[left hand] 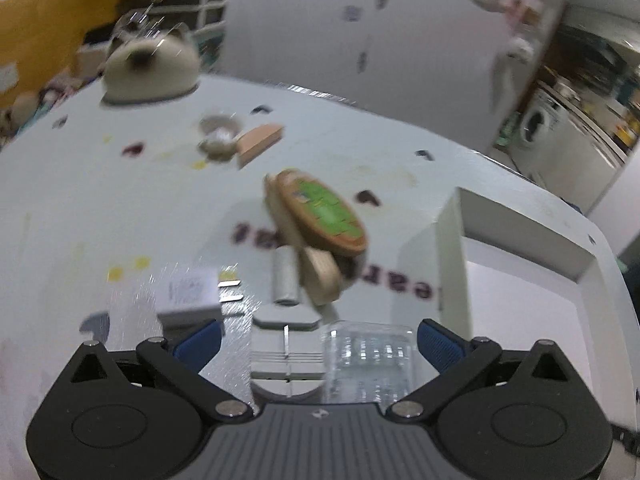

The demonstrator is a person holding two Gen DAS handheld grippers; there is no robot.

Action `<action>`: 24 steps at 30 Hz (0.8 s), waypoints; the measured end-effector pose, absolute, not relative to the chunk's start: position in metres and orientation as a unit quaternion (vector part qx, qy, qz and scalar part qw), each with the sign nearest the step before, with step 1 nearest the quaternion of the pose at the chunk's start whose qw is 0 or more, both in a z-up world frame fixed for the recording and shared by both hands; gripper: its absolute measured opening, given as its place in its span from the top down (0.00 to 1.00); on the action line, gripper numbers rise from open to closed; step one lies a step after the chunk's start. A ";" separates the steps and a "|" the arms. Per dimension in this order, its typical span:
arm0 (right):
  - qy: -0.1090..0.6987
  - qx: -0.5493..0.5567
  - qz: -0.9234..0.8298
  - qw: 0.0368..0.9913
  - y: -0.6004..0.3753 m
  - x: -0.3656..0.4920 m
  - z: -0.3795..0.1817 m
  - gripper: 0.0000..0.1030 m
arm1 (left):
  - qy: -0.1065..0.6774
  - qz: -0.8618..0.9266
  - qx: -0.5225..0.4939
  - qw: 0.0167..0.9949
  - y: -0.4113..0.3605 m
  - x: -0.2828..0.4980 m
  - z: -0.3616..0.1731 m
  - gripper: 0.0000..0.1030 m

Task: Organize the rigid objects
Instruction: 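Move the left tool back and grasp the white pin stand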

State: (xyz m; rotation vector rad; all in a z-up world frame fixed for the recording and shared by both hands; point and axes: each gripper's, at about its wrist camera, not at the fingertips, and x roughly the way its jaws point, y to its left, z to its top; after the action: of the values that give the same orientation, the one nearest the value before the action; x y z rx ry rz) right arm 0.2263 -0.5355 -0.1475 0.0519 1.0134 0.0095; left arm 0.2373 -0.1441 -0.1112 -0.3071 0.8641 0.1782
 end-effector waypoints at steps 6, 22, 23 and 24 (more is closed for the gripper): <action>0.485 0.025 0.004 0.874 -0.536 0.227 -0.147 0.94 | 0.435 0.128 -0.189 0.871 -0.133 0.249 -0.131 0.18; 0.484 0.028 0.003 0.875 -0.536 0.226 -0.148 0.94 | 0.432 0.140 -0.158 0.877 -0.126 0.254 -0.143 0.49; 0.484 0.028 0.003 0.875 -0.536 0.226 -0.148 0.94 | 0.432 0.136 -0.154 0.878 -0.125 0.251 -0.143 0.49; 0.484 0.028 0.003 0.875 -0.536 0.227 -0.148 0.94 | 0.432 0.132 -0.152 0.879 -0.125 0.247 -0.144 0.49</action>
State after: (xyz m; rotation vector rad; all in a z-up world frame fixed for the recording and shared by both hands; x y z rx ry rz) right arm 0.2265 -0.5359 -0.1485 0.0583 1.0099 0.0063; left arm 0.2471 -0.1249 -0.1436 -0.3166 0.8997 0.2746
